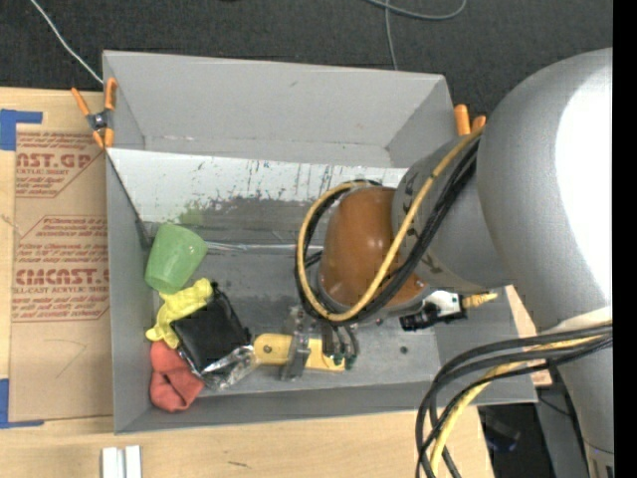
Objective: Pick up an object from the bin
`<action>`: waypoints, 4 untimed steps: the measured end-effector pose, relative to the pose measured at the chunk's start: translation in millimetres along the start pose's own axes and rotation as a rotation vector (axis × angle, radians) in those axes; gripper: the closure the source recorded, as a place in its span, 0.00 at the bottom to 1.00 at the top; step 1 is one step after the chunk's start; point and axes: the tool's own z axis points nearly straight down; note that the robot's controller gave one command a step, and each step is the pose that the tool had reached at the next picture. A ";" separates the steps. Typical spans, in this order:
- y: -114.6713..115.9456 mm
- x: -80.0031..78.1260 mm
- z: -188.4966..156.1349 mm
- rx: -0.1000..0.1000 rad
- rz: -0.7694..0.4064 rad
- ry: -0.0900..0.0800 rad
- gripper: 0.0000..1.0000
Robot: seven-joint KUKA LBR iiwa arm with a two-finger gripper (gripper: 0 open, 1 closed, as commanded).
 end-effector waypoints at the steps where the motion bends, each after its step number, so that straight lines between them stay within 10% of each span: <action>1: 0.0 0.0 0.0 0.000 0.000 0.000 1.00; 3: 6.5 5.7 0.6 0.000 -0.034 0.002 1.00; 4: 7.7 -1.6 -150.1 -0.001 -0.055 -0.001 1.00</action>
Offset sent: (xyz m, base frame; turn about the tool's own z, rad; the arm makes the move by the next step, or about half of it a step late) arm -0.0085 0.0072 -0.0002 0.0048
